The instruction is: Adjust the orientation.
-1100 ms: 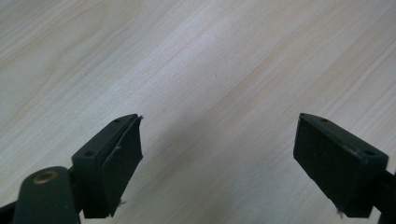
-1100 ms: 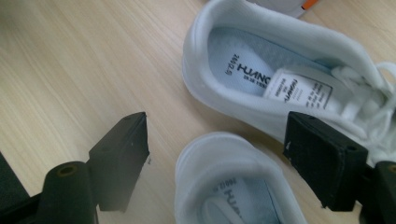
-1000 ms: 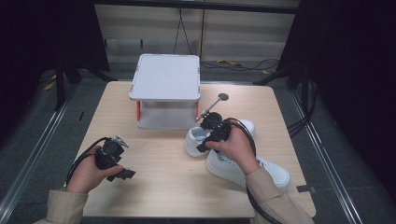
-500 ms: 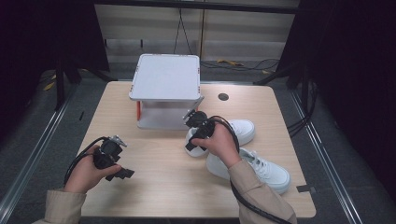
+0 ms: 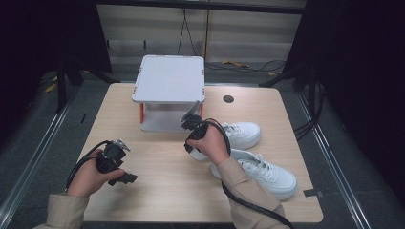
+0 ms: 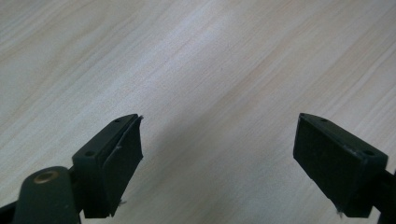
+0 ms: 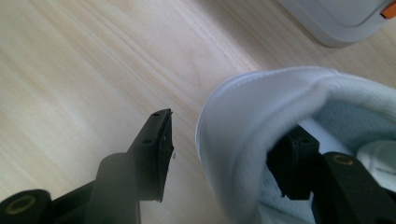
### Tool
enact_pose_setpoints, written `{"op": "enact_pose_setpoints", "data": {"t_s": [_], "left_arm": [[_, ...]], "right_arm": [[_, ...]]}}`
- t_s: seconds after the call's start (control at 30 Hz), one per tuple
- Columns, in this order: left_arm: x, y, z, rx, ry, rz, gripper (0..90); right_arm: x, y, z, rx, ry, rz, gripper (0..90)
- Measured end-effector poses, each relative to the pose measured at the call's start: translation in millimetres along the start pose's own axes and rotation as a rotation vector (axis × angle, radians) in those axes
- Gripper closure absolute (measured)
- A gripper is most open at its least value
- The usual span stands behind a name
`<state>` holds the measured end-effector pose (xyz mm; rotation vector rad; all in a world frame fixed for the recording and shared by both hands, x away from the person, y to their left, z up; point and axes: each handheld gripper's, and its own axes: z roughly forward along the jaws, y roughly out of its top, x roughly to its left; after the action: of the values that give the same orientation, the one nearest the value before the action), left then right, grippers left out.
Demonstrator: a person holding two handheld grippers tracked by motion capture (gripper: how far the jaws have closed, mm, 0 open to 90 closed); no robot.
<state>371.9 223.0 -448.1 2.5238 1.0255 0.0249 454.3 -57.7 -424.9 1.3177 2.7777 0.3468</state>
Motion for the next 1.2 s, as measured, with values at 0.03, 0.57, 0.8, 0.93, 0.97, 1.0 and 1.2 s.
{"op": "enact_pose_setpoints", "data": {"t_s": [0.03,0.57,0.8,0.93,0.97,1.0,1.2], "left_arm": [[-0.1,0.0,0.2,0.001,-0.001,0.000,15.3],[0.7,-0.8,2.6,0.013,-0.002,0.002,15.4],[-0.6,0.4,2.8,0.012,-0.004,0.007,15.4],[-2.0,1.2,2.1,0.011,-0.005,0.011,15.5],[-2.0,1.2,2.1,0.011,-0.005,0.011,15.5],[-1.8,0.4,2.2,0.009,-0.006,0.005,15.5],[2.8,-2.5,0.0,0.007,-0.001,-0.004,15.5]], "right_arm": [[0.3,1.4,3.2,0.003,0.002,0.005,46.9],[-0.6,-2.4,-1.0,0.004,0.014,0.028,73.8],[5.4,-14.5,-26.2,-0.042,0.030,-0.011,74.4],[15.4,-20.3,-36.3,-0.057,0.045,-0.046,74.7],[15.4,-20.3,-36.3,-0.057,0.045,-0.046,74.7],[21.9,-21.3,-39.2,-0.069,0.046,-0.077,74.7],[44.4,-20.6,-45.0,-0.063,0.033,-0.163,74.6]]}}
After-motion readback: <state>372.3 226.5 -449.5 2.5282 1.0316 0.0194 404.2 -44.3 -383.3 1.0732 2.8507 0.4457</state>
